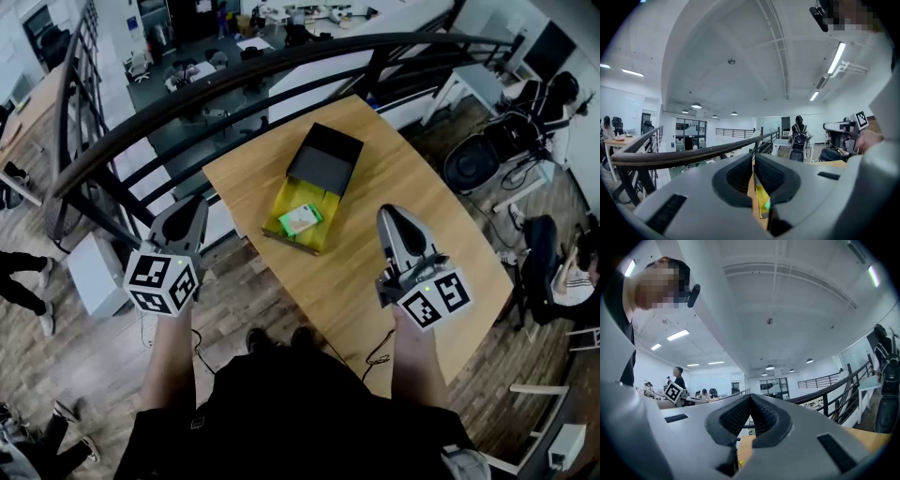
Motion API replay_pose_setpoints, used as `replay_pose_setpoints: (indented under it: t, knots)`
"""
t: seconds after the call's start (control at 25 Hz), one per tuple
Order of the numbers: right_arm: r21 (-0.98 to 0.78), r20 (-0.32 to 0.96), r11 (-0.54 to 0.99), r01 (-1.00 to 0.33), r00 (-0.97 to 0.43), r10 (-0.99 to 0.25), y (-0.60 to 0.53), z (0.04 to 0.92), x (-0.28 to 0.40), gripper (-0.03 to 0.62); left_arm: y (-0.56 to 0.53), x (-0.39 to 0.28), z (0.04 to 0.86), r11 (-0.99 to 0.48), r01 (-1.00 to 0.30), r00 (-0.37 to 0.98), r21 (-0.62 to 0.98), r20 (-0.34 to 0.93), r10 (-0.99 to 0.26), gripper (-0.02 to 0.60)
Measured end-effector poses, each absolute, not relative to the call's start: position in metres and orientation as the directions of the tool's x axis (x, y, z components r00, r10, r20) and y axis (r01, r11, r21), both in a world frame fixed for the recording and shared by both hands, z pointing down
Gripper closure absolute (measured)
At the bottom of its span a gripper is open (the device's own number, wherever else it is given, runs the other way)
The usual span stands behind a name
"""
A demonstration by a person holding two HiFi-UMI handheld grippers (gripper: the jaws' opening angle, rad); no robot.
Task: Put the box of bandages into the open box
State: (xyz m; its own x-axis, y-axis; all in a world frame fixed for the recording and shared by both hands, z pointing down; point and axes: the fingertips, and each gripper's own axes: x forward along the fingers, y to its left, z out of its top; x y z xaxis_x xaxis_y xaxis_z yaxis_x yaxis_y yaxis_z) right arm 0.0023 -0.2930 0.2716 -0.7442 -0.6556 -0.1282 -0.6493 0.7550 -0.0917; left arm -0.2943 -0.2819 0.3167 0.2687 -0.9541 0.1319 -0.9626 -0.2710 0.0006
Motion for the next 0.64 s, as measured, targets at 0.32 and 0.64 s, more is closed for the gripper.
replay_pose_setpoints:
  t: [0.32,0.64]
  knots:
    - [-0.089,-0.128,0.756,-0.648,-0.746,-0.654,-0.2930,0.2715,-0.0010,0.559,-0.2822,-0.2921,0.3242,-0.282,-0.959,0.281,0.012,0.145,-0.949,0.554]
    - [-0.091,-0.132,0.759,-0.644,-0.748,-0.650,-0.2942,0.2712,-0.0015,0.559,-0.2842,-0.2879,0.3275,-0.293,-0.956,0.291,0.008,0.153,-0.944,0.554]
